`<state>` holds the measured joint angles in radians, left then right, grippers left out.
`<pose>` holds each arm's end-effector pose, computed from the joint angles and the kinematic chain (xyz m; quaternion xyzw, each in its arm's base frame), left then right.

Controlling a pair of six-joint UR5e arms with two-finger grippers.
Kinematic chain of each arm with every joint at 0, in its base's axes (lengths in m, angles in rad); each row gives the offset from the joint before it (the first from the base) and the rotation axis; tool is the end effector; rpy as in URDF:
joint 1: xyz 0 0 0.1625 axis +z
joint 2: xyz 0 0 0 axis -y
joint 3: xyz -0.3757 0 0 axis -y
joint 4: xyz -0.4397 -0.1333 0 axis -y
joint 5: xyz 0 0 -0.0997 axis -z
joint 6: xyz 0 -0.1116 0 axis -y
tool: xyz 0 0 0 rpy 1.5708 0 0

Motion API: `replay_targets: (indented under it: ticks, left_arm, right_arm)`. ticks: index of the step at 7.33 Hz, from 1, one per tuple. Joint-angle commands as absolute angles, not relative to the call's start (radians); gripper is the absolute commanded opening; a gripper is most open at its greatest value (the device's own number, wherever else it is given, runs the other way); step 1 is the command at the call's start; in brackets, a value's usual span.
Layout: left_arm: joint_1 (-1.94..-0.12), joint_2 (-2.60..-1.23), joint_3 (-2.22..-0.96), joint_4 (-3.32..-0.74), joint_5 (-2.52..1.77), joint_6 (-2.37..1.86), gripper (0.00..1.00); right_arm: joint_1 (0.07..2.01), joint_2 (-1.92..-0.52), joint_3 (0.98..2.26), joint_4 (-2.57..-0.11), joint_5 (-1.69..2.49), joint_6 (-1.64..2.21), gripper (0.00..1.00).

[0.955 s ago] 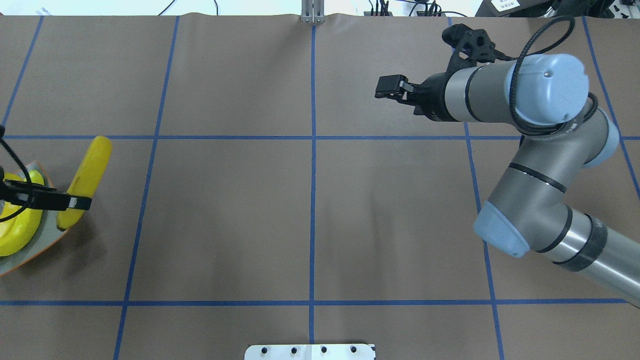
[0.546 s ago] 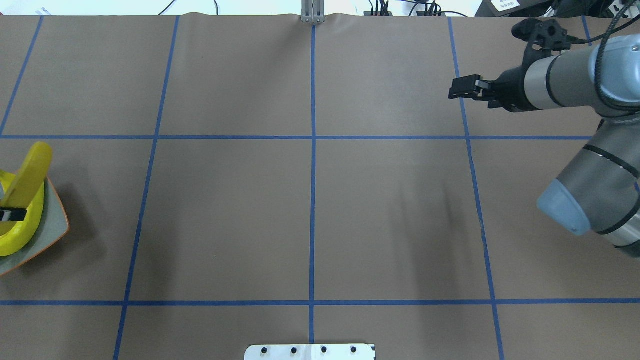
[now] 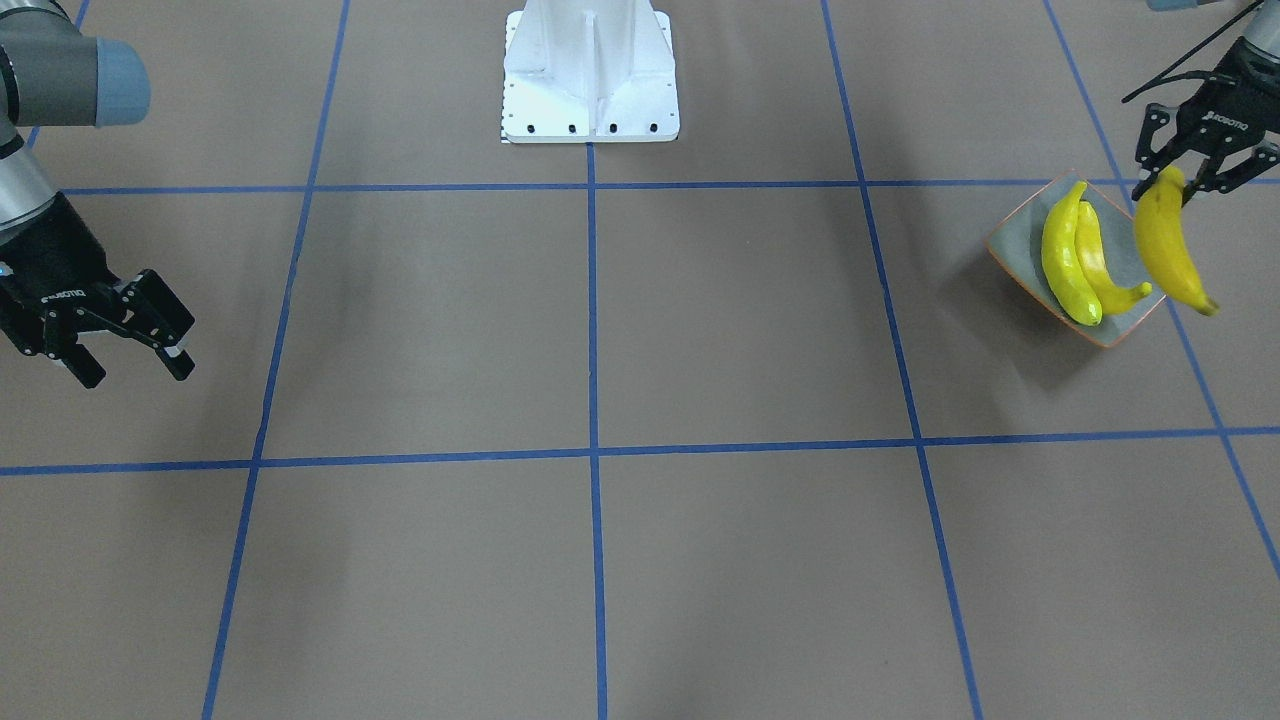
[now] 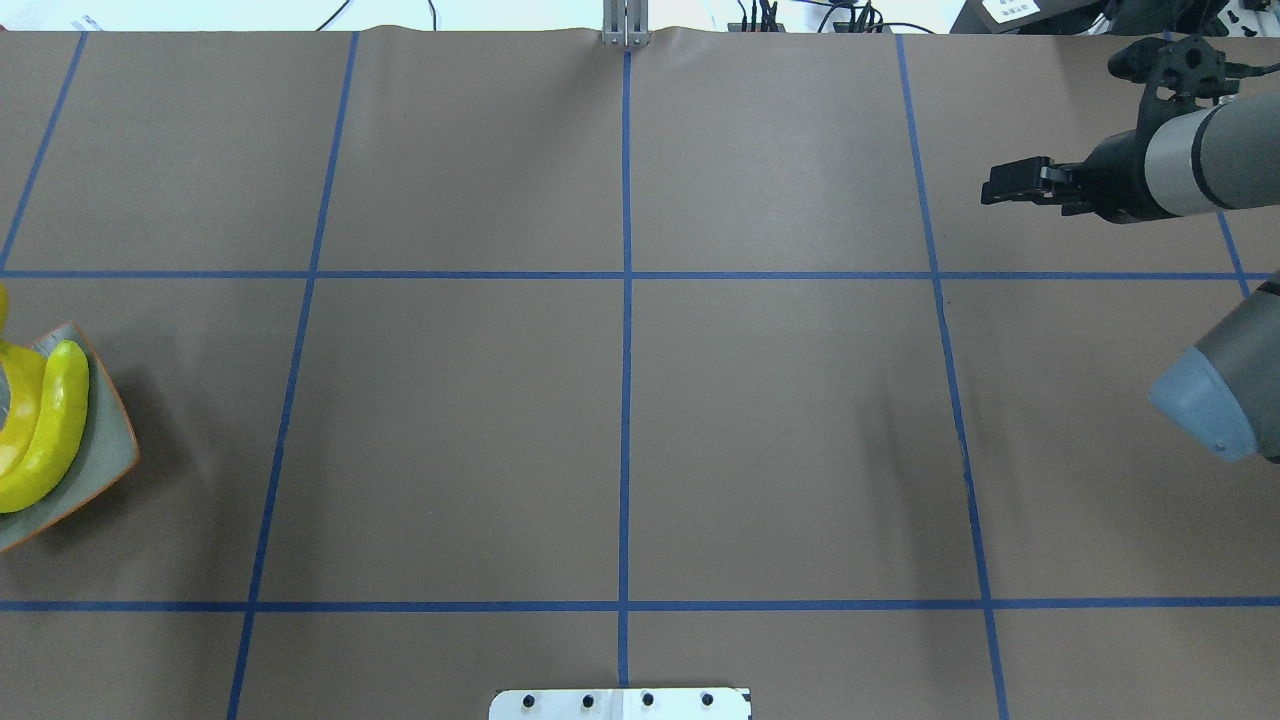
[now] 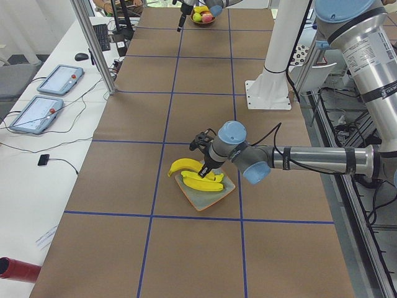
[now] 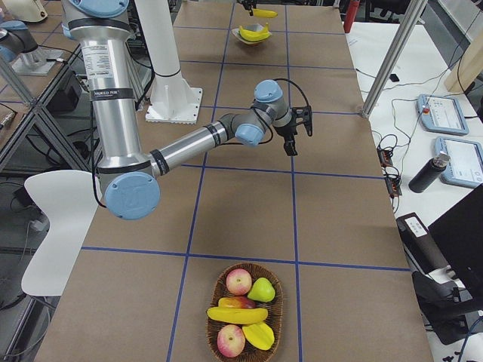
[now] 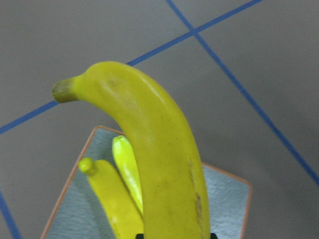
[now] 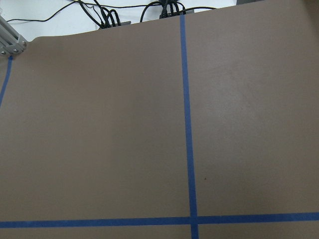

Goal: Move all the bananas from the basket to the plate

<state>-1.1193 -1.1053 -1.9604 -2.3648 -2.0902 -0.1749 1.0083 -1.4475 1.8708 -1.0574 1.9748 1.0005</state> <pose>0.1082 -0.4017 0.5389 0.2490 0.3334 0.2141 0.8838 -0.2384 -0.5458 0.3352 0.1878 -0.4386 0.1015 0.8730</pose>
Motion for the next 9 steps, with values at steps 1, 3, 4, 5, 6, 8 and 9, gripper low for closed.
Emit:
replay_targets:
  ticks: [1, 3, 4, 5, 6, 8, 9]
  left_arm:
    - [-1.120, -1.088, -1.957, -2.238, -1.977, -0.060, 0.00]
    - [-1.073, -1.068, -1.957, -2.186, -1.904, -0.060, 0.00]
    - [-1.040, -1.066, -1.956, -2.183, -1.902, -0.060, 0.00]
    - [-1.013, -1.066, -1.957, -2.183, -1.902, -0.063, 0.00]
    - [-0.982, -1.069, -1.956, -2.183, -1.904, -0.074, 0.00]
    - [-0.944, -1.074, -1.948, -2.183, -1.902, -0.074, 0.40]
    - [-0.936, -1.075, -1.945, -2.186, -1.901, -0.069, 0.89]
  right_arm:
    - [1.110, -1.512, 1.870, -1.057, 2.093, 0.840, 1.00]
    - [1.240, -1.569, 1.856, -1.068, 2.219, 0.650, 1.00]
    - [1.277, -1.594, 1.850, -1.068, 2.256, 0.611, 1.00]
    - [1.298, -1.615, 1.850, -1.066, 2.270, 0.577, 1.00]
    - [1.308, -1.630, 1.848, -1.066, 2.270, 0.549, 1.00]
    - [1.319, -1.637, 1.848, -1.065, 2.270, 0.548, 1.00]
    - [1.321, -1.638, 1.848, -1.065, 2.272, 0.548, 1.00]
